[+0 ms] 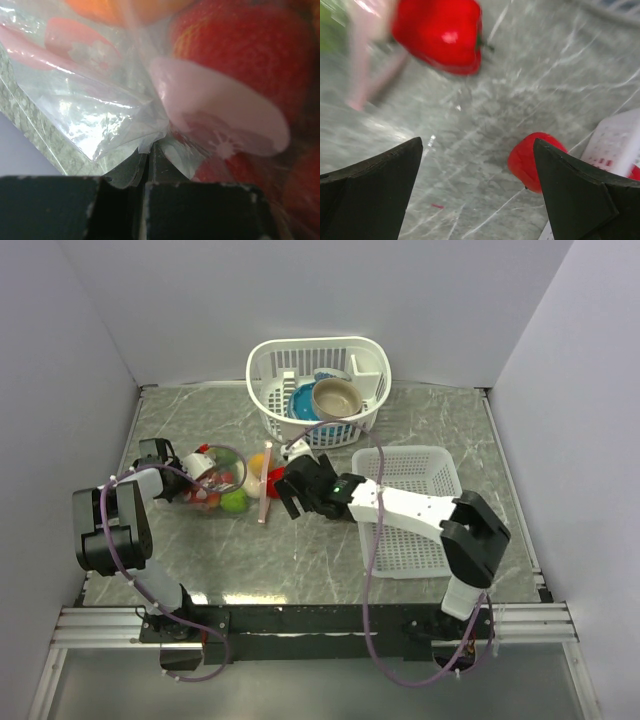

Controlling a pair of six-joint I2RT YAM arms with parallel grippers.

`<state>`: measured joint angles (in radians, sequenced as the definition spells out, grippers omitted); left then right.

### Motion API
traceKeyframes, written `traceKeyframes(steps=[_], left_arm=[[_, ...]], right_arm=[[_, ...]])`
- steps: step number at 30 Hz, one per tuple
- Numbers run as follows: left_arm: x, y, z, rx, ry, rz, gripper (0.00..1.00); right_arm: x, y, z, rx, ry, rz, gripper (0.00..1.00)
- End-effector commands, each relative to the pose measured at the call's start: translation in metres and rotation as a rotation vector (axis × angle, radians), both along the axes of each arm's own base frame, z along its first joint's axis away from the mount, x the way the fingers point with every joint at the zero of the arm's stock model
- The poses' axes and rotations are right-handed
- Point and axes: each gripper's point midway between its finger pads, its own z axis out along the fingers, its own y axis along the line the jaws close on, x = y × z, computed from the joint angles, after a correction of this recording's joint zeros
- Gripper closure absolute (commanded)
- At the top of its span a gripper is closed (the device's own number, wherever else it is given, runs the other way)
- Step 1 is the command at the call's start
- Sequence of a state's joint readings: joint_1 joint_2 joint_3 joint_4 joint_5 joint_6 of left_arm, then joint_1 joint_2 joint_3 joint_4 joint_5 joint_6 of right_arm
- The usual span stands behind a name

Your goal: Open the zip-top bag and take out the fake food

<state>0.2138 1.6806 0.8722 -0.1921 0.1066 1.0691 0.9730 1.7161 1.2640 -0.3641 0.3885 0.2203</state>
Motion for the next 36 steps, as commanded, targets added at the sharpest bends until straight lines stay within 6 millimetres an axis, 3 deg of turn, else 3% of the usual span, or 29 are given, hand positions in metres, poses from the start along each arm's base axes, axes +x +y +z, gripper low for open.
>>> traceKeyframes(steps=[1, 8, 16, 21, 30, 33, 34, 36], left_arm=[[-0.068, -0.013, -0.042, -0.066, 0.272, 0.018, 0.96], [-0.070, -0.013, -0.043, -0.065, 0.280, 0.012, 0.96], [-0.073, -0.012, -0.043, -0.058, 0.286, 0.006, 0.96], [-0.073, -0.012, -0.043, -0.058, 0.285, 0.006, 0.96], [-0.074, -0.013, -0.043, -0.061, 0.291, 0.006, 0.96], [-0.074, -0.013, -0.044, -0.059, 0.294, 0.006, 0.96], [-0.074, -0.013, -0.044, -0.059, 0.294, 0.008, 0.96], [-0.074, -0.013, -0.044, -0.061, 0.296, 0.009, 0.96]], right_arm=[[0.001, -0.022, -0.012, -0.013, 0.037, -0.061, 0.00], [0.000, -0.056, -0.033, -0.123, 0.015, -0.158, 0.00], [0.000, -0.079, -0.057, -0.160, 0.044, -0.211, 0.00], [0.002, -0.078, -0.065, -0.168, 0.056, -0.204, 0.00], [0.007, -0.057, -0.071, -0.109, 0.086, -0.180, 0.01], [0.006, -0.056, -0.073, -0.108, 0.092, -0.180, 0.21], [0.005, -0.058, -0.072, -0.104, 0.091, -0.187, 0.41], [0.007, -0.060, -0.069, -0.104, 0.076, -0.196, 0.59]])
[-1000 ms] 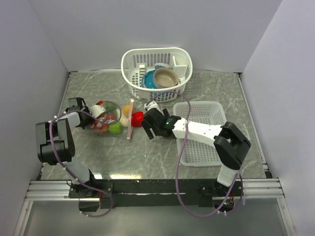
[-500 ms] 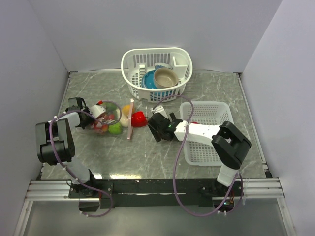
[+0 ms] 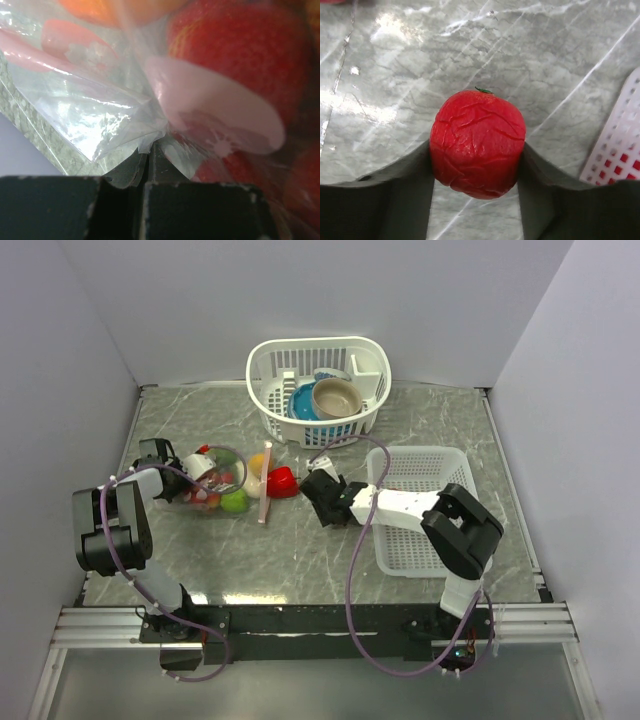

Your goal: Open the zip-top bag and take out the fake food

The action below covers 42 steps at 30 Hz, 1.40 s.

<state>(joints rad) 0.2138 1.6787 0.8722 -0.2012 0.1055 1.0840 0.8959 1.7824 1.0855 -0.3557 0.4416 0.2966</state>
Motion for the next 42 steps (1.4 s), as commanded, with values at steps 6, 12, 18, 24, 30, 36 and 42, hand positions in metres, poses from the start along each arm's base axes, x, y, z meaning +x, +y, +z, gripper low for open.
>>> traceKeyframes(steps=[6, 12, 18, 24, 30, 36, 42], left_arm=[[-0.073, -0.013, -0.044, -0.070, 0.299, 0.023, 0.96], [-0.074, -0.013, -0.045, -0.068, 0.306, 0.023, 0.96], [-0.073, -0.012, -0.045, -0.062, 0.302, 0.022, 0.96], [-0.074, -0.016, -0.043, -0.066, 0.300, 0.002, 0.96], [-0.072, -0.021, -0.036, -0.057, 0.272, -0.027, 0.96], [-0.072, -0.025, -0.039, -0.050, 0.283, -0.042, 0.96], [-0.072, -0.024, -0.043, -0.042, 0.289, -0.045, 0.96]], right_arm=[[0.025, 0.013, 0.068, 0.128, -0.166, -0.049, 0.82], [0.040, -0.029, 0.156, 0.218, -0.382, -0.192, 0.82], [0.041, -0.142, 0.123, 0.142, -0.359, -0.555, 0.92], [0.029, -0.164, 0.070, 0.129, -0.243, -0.623, 0.25], [0.051, -0.161, 0.081, 0.149, -0.263, -0.626, 0.00], [0.071, -0.145, 0.125, 0.186, -0.355, -0.542, 0.00], [0.075, -0.041, 0.114, 0.257, -0.291, -0.197, 0.00]])
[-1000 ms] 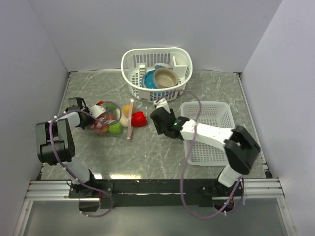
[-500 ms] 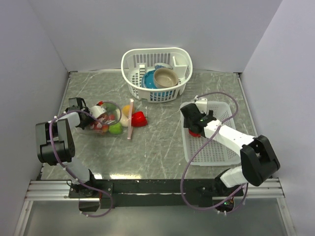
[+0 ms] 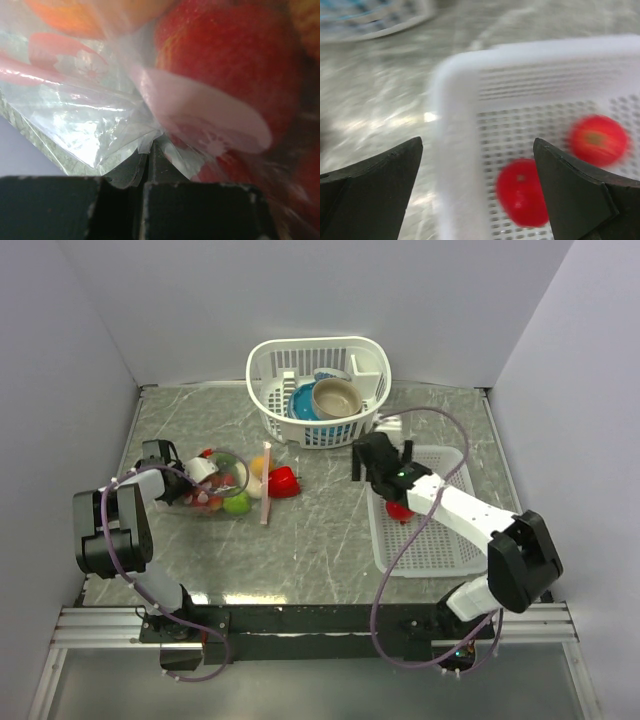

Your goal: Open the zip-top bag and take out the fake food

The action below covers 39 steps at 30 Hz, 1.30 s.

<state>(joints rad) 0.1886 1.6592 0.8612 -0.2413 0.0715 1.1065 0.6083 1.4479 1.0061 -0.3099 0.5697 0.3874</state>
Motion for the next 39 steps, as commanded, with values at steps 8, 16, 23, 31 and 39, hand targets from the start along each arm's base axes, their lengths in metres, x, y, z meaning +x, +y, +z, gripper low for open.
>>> traceKeyframes(steps=[8, 16, 23, 31, 39], left_arm=[[-0.062, -0.018, -0.044, -0.058, 0.249, -0.015, 0.97], [-0.057, -0.021, -0.042, -0.091, 0.252, 0.008, 0.97], [-0.042, -0.035, -0.028, -0.241, 0.254, 0.028, 0.98], [-0.006, -0.046, -0.003, -0.337, 0.205, 0.050, 0.97], [0.009, -0.046, -0.002, -0.307, 0.181, 0.097, 0.97]], right_arm=[[0.018, 0.188, 0.013, 0.185, -0.072, 0.580, 0.00], [0.016, 0.246, -0.002, 0.260, -0.071, 0.829, 0.00], [0.000, 0.264, -0.017, 0.215, -0.059, 1.002, 0.00], [0.023, 0.269, -0.065, 0.078, 0.012, 1.000, 0.00], [0.023, 0.272, -0.061, 0.094, 0.076, 0.965, 0.00]])
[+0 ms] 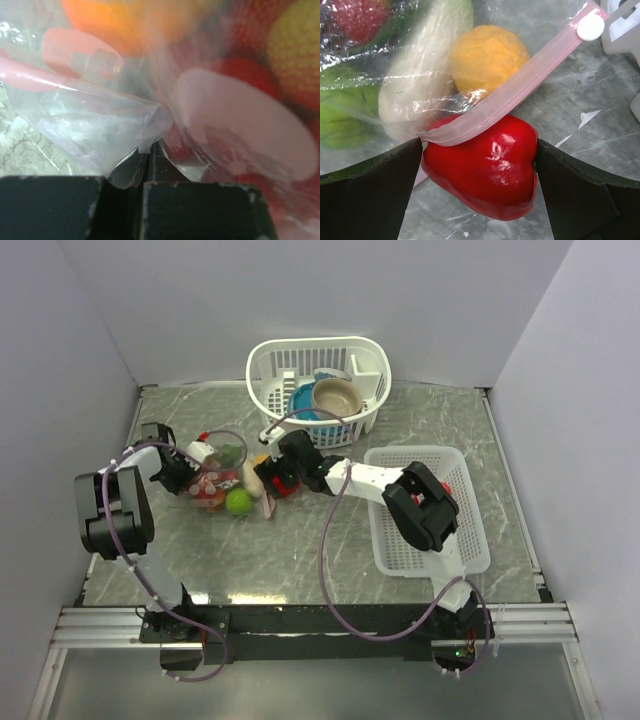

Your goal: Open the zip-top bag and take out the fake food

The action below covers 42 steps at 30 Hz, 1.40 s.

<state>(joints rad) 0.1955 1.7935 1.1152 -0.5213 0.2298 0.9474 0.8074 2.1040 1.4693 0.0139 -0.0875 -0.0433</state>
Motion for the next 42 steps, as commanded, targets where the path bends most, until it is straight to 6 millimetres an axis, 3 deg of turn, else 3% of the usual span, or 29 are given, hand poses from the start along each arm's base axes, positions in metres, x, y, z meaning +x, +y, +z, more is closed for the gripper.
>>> traceKeyframes(steps=[1, 3, 5, 8, 12, 13, 14, 16, 18, 19, 20, 22, 23, 27, 28, 29, 33, 34, 35, 37, 38, 42], left_arm=[[0.001, -0.020, -0.004, -0.060, 0.031, 0.018, 0.97], [0.004, -0.020, -0.004, -0.053, 0.027, 0.038, 0.97], [0.011, -0.017, -0.003, -0.022, 0.002, 0.055, 0.98], [0.017, -0.014, -0.002, -0.008, -0.010, 0.082, 0.98], [0.018, 0.001, -0.007, 0.107, -0.031, 0.092, 0.98], [0.012, 0.000, -0.014, 0.143, -0.019, 0.076, 0.99], [0.017, 0.003, -0.014, 0.191, -0.052, 0.051, 0.99], [0.007, 0.006, -0.023, 0.247, -0.042, 0.028, 0.99], [0.004, 0.006, -0.027, 0.253, -0.032, 0.020, 0.99], [0.005, 0.005, -0.026, 0.246, -0.033, 0.017, 0.99], [0.004, 0.004, -0.027, 0.241, -0.027, 0.016, 0.99], [0.001, -0.004, -0.027, 0.202, -0.017, -0.010, 0.99], [0.001, -0.008, -0.023, 0.181, -0.024, -0.029, 0.99], [0.001, -0.024, -0.013, 0.130, -0.038, -0.080, 0.98], [0.000, -0.028, -0.012, 0.123, -0.029, -0.089, 0.98], [0.000, -0.031, -0.011, 0.104, -0.028, -0.090, 0.98], [0.008, -0.039, 0.000, 0.061, -0.034, -0.088, 0.98], [0.008, -0.040, 0.000, 0.058, -0.033, -0.091, 0.98], [0.007, -0.041, 0.000, 0.052, -0.027, -0.089, 0.98], [0.005, -0.042, -0.002, 0.050, -0.019, -0.093, 0.98], [0.004, -0.041, -0.002, 0.053, -0.020, -0.095, 0.98], [-0.006, -0.039, -0.009, 0.068, -0.004, -0.105, 0.98]], right_arm=[[-0.007, 0.003, 0.016, 0.001, 0.037, 0.006, 0.00], [-0.014, -0.001, 0.012, -0.004, 0.067, 0.000, 0.00], [-0.028, -0.005, 0.008, 0.016, 0.123, -0.013, 0.12], [-0.051, -0.015, 0.002, 0.041, 0.194, -0.036, 0.21], [-0.090, -0.029, 0.013, 0.083, 0.196, -0.026, 0.20], [-0.102, -0.041, 0.005, 0.063, 0.215, -0.028, 0.20], [-0.104, -0.040, 0.026, 0.116, 0.186, -0.027, 0.21], [-0.117, -0.051, 0.026, 0.113, 0.200, -0.031, 0.25], [-0.124, -0.059, 0.046, 0.154, 0.184, -0.041, 0.26], [-0.131, -0.068, 0.043, 0.150, 0.197, -0.046, 0.27], [-0.134, -0.072, 0.063, 0.196, 0.172, -0.054, 0.27], [-0.135, -0.086, 0.071, 0.209, 0.135, -0.101, 0.27], [-0.134, -0.093, 0.094, 0.255, 0.084, -0.125, 0.28], [-0.119, -0.125, 0.117, 0.268, -0.031, -0.246, 0.29], [-0.124, -0.120, 0.113, 0.258, -0.013, -0.184, 0.08], [-0.129, -0.122, 0.100, 0.196, 0.011, -0.158, 0.00], [-0.137, -0.117, 0.055, 0.003, 0.105, -0.137, 0.00], [-0.133, -0.111, 0.042, -0.015, 0.155, -0.182, 0.00], [-0.127, -0.121, 0.032, -0.069, 0.159, -0.261, 0.00], [-0.117, -0.120, 0.020, -0.090, 0.180, -0.405, 0.00], [-0.110, -0.123, 0.020, -0.095, 0.153, -0.469, 0.00], [-0.115, -0.101, 0.026, 0.015, 0.143, -0.549, 0.00]])
